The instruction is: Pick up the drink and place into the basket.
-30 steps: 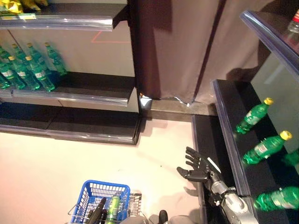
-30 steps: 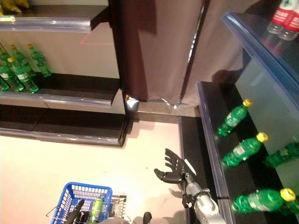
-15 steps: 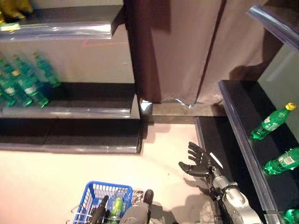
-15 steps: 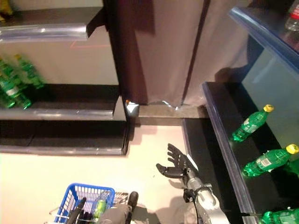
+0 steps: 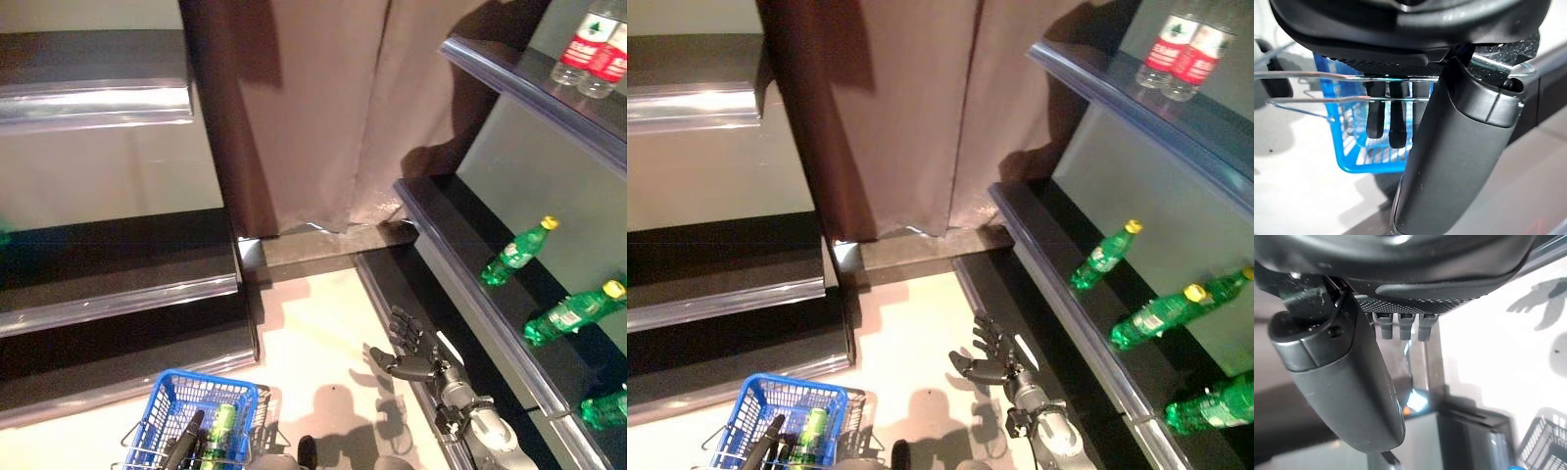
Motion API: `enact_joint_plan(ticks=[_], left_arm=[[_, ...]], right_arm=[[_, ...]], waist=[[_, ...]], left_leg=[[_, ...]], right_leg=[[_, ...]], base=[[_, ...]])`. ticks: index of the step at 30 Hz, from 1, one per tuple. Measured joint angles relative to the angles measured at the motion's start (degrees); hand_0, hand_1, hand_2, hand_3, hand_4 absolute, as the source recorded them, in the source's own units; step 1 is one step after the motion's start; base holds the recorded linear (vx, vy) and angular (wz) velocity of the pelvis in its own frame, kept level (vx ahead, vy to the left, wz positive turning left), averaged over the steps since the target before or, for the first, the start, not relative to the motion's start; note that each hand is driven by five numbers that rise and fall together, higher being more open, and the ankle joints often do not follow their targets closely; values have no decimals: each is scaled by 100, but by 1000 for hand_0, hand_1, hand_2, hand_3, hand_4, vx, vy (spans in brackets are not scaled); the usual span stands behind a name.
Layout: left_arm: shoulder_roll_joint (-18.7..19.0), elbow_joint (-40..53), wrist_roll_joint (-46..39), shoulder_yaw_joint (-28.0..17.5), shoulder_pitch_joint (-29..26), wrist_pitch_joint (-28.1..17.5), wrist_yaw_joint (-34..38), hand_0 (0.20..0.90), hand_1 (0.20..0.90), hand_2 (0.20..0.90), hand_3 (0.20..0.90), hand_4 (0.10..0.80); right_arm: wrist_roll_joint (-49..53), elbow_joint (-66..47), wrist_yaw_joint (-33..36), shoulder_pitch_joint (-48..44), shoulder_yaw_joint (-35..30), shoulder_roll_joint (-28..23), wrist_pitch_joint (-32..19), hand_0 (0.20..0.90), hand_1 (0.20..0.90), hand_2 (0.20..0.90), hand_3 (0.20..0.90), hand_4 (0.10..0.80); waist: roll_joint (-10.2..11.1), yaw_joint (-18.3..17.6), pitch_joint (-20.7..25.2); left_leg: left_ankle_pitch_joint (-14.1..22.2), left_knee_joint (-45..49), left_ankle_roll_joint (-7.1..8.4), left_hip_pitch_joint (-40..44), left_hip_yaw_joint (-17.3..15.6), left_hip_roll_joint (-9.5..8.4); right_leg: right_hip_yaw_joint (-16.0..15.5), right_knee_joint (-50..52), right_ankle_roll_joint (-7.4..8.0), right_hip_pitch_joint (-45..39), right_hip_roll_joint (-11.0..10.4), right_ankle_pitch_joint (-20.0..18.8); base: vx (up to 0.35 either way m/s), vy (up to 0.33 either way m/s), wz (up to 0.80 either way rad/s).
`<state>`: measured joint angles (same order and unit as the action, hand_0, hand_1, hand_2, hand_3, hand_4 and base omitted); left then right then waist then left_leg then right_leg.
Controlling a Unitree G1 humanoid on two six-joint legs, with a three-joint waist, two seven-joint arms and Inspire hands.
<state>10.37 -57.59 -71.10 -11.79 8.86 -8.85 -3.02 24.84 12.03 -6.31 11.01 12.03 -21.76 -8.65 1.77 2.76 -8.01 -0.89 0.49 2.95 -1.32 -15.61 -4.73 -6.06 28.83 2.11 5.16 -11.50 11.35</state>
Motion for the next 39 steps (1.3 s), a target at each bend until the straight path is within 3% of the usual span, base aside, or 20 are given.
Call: enact_joint_plan(ticks=[1,2,3,5,7,10,13,15,16,19,24,28,39], left_arm=[[138,165,-4,36,-18,-64,-19,300,300,300,200,100],[224,335,0,34,84,-171,-68,300,300,300,200,100],[256,233,-20,12,13,-158,40,300,300,300,200,100],[322,59,-97,-13,-65,-179,239,300,300,300,200,100],[342,59,-95,-9,-105,-177,258,300,300,300,200,100],[306,87,-81,60,-212,-161,281,300,300,300,200,100],[202,144,-81,139,-229,-159,319,300,300,300,200,100],[98,206,-75,230,-214,-112,385,300,300,300,200,100],[22,212,-56,244,-212,-70,390,300,300,300,200,100],[-192,314,-23,353,-216,61,390,300,300,300,200,100],[-333,404,516,714,-250,133,380,300,300,300,200,100],[-334,408,572,917,-250,134,372,300,300,300,200,100],[-441,400,309,824,-231,87,371,300,300,300,200,100]], right_arm=[[3,-3,32,-50,7,146,-61,900,900,900,900,800],[5,-29,35,-161,21,209,-109,900,900,900,900,800],[9,98,93,-318,22,297,-142,900,900,900,900,800],[46,12,243,-368,12,317,-133,900,900,900,900,800],[59,-39,297,-354,-105,314,-180,900,900,900,900,800],[63,-45,472,-282,-443,306,-197,900,900,900,900,800],[59,-42,485,-127,-453,310,-246,900,900,900,900,800],[55,4,483,-80,-405,311,-250,900,900,900,900,800],[55,9,484,-84,-406,307,-250,900,900,900,900,800],[47,6,485,-148,-415,300,-256,900,900,900,900,800],[34,6,546,-150,-416,284,-256,900,900,900,900,800],[34,1,660,-155,-417,257,-315,900,900,900,900,800],[-6,-20,915,-156,-429,122,-454,900,900,900,900,800]], waist=[[335,21,-56],[455,168,-78],[480,146,-97],[548,73,-62],[595,-75,-37],[601,-476,-30],[595,-515,-29],[599,-555,-26],[587,-575,-27],[431,-570,-53],[327,-610,-75],[227,-625,-97],[-120,-634,-74]], left_leg=[[360,1071,-71,-478,459,-106],[745,1913,-864,-719,918,38],[947,1744,-777,-533,617,158],[775,1249,-765,-170,341,214],[736,1063,-814,-70,340,156],[512,599,-797,250,282,96],[417,339,-683,478,241,135],[345,119,-564,649,267,166],[325,11,-488,757,280,198],[255,-260,-296,951,268,412],[221,-404,-81,1032,288,683],[199,-463,-24,1018,390,775],[181,-529,21,992,396,837]], right_leg=[[-35,-338,-79,125,-319,-516],[55,-510,362,345,-573,-734],[24,-816,807,373,-635,-713],[-280,-1644,793,391,-403,-813],[-433,-2067,822,395,-243,-939],[-437,-2521,656,322,-92,-1274],[-437,-2824,599,156,6,-1581],[-427,-2960,529,-3,86,-2021],[-387,-3030,245,-80,169,-2166],[-383,-3370,77,-289,465,-2269],[-432,-3370,-102,-335,748,-2129],[-429,-3370,-135,-291,851,-2107],[-426,-3370,-192,-219,925,-2068]], base=[[105,-79,-143],[96,-96,-159],[93,-122,-169],[91,-153,-127],[67,-177,-60],[27,-291,-17],[42,-231,-12],[62,-209,3],[81,-239,-6],[74,-238,-14],[17,-140,-4],[-19,-55,-4],[-1,-3,0]])
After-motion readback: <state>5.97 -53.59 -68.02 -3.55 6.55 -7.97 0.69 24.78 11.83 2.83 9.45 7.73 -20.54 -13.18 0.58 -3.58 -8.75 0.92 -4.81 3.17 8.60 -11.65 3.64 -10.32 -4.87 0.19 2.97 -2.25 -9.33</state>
